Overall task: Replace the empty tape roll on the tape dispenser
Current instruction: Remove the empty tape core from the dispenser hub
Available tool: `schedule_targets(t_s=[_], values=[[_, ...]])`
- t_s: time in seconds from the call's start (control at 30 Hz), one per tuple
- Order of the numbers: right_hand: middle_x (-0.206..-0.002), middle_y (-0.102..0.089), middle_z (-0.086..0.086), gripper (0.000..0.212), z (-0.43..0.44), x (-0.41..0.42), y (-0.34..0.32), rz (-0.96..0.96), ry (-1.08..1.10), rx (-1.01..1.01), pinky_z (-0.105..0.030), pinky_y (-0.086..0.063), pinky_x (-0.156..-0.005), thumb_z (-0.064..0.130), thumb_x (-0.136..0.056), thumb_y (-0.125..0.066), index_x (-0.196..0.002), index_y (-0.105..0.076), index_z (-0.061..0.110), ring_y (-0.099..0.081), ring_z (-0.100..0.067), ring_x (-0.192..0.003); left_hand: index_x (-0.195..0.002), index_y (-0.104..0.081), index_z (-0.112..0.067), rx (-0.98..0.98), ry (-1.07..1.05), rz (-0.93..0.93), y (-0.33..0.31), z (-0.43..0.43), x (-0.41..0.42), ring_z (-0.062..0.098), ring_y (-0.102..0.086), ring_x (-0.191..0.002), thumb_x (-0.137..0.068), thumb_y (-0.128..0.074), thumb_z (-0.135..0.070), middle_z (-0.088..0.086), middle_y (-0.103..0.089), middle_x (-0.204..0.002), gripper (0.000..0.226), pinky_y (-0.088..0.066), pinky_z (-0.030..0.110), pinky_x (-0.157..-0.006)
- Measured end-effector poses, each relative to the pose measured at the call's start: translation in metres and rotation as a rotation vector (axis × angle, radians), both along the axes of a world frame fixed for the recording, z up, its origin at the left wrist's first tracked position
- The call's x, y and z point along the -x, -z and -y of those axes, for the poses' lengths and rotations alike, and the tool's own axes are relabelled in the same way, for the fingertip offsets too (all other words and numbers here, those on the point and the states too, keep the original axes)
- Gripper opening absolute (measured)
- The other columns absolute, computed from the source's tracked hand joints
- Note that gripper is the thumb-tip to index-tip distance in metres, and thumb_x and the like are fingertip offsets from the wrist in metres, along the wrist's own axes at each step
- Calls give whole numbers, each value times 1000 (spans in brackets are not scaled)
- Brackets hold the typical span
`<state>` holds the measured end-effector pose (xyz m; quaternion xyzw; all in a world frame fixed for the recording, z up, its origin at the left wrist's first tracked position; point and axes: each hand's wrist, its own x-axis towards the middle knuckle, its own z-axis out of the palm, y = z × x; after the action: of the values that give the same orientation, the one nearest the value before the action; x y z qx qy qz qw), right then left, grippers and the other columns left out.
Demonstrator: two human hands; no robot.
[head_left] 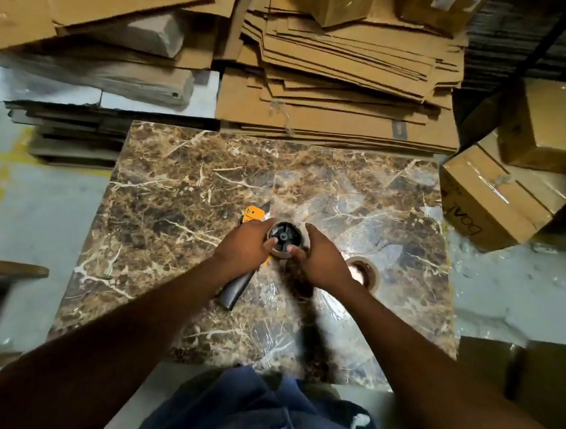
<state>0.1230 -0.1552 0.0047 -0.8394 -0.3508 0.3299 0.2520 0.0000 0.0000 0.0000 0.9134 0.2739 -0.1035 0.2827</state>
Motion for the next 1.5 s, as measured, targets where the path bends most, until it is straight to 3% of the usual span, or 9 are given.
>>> schedule_targets(t_s=[0.13,0.3,0.4,0.6,0.73,1.07,1.17,1.33,1.5], values=[[-127,-70,-19,43,-22,-9,24,-119,209,117,-36,-47,-85,36,-103,-62,-135,-61,7,-65,-36,-116,-142,-57,-14,76,-80,-118,13,-6,-23,38,-68,-104,-107,-56,-32,20,-73,-119,40,-57,45,-87],[-98,-72,-8,31,-30,-15,51,-198,394,137,-28,-40,-67,34,-96,-73,-108,-73,6,-64,-23,-90,-155,-52,-14,206,-227,-146,27,-4,-41,38,-61,-128,-110,-52,-33,17,-61,-150,48,-50,37,-97],[-87,-70,-7,27,-34,-15,57,-234,490,112,-24,-42,-58,29,-90,-79,-97,-74,3,-63,-21,-81,-156,-52,-20,286,-301,-106,36,-9,-43,32,-64,-127,-109,-56,-33,10,-57,-157,48,-48,31,-90],[-82,-78,-16,42,-33,-9,71,-435,684,30,-53,-63,-79,36,-70,-89,-82,-71,0,-75,-31,-77,-150,-61,-20,386,-339,-80,41,-19,-43,29,-60,-135,-104,-67,-33,5,-59,-156,47,-50,32,-102],[-74,-73,-24,46,-29,-8,80,-537,734,-24,-54,-60,-70,40,-62,-90,-69,-69,0,-62,-24,-63,-145,-66,-21,474,-404,-49,41,-24,-41,27,-62,-134,-101,-72,-30,5,-62,-152,45,-53,42,-111],[-70,-64,-11,55,-37,-1,70,-549,759,-19,-37,-48,-60,42,-65,-96,-74,-67,-4,-57,-19,-64,-145,-66,-25,478,-462,-41,32,-17,-42,37,-66,-128,-100,-74,-24,8,-68,-144,46,-58,42,-97],[-93,-73,-3,44,-42,-1,63,-478,787,9,-40,-63,-80,31,-75,-94,-104,-73,6,-72,-21,-87,-146,-64,-24,445,-467,-44,31,-14,-41,35,-67,-127,-100,-73,-24,5,-64,-150,47,-57,40,-96],[-98,-73,0,40,-45,-4,66,-452,803,-7,-49,-62,-88,20,-73,-94,-97,-62,20,-74,-25,-95,-149,-58,-18,430,-467,-88,33,-13,-46,25,-63,-128,-102,-71,-26,4,-60,-152,49,-45,28,-86],[-99,-71,-5,41,-49,-7,60,-435,776,15,-49,-62,-87,18,-76,-90,-103,-60,15,-73,-28,-96,-151,-56,-13,415,-468,-85,33,-12,-45,29,-60,-135,-102,-72,-25,7,-59,-155,53,-47,32,-97]])
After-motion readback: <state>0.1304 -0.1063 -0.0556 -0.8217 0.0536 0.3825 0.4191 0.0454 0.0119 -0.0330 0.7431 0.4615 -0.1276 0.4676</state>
